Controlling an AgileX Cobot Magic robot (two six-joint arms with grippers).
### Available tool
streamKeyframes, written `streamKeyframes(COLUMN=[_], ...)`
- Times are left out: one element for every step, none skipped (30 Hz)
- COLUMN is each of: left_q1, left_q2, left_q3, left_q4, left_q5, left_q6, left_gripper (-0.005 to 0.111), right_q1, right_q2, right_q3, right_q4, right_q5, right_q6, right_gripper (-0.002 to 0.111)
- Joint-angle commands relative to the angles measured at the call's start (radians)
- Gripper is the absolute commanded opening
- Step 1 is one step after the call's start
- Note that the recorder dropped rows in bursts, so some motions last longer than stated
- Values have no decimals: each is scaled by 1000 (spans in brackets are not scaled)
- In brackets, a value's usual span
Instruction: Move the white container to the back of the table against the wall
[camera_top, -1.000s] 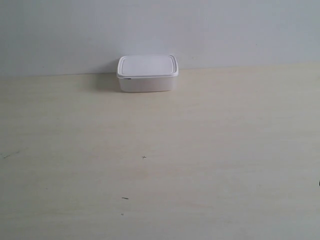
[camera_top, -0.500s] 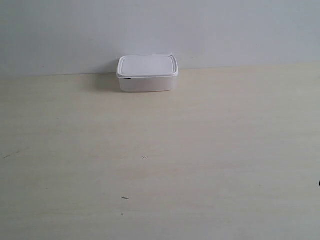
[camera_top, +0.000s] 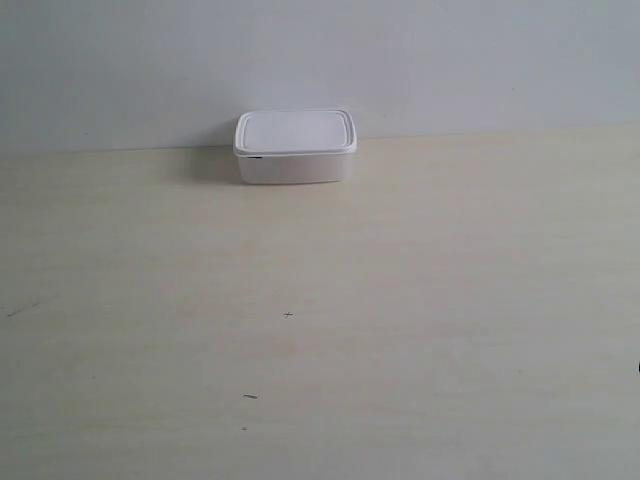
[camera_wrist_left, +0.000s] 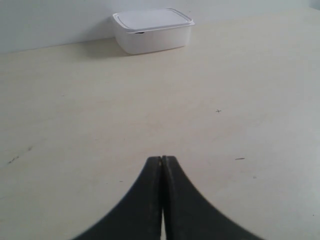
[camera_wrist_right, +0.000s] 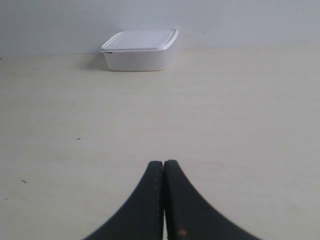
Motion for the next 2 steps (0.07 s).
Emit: streamKeyframes(left_q1=[0,0], left_q2=[0,0], left_q3=[0,0], left_q4=[2,2], left_q5=[-1,-1], left_q6=[-11,-11], left_gripper=[0,0], right_q1=[0,0], right_q2=[-5,-5], right_q3=[4,4], right_q4=[-11,-11], right_q5=[-5,-5], right_q6=[-4,-4], right_gripper=[0,0])
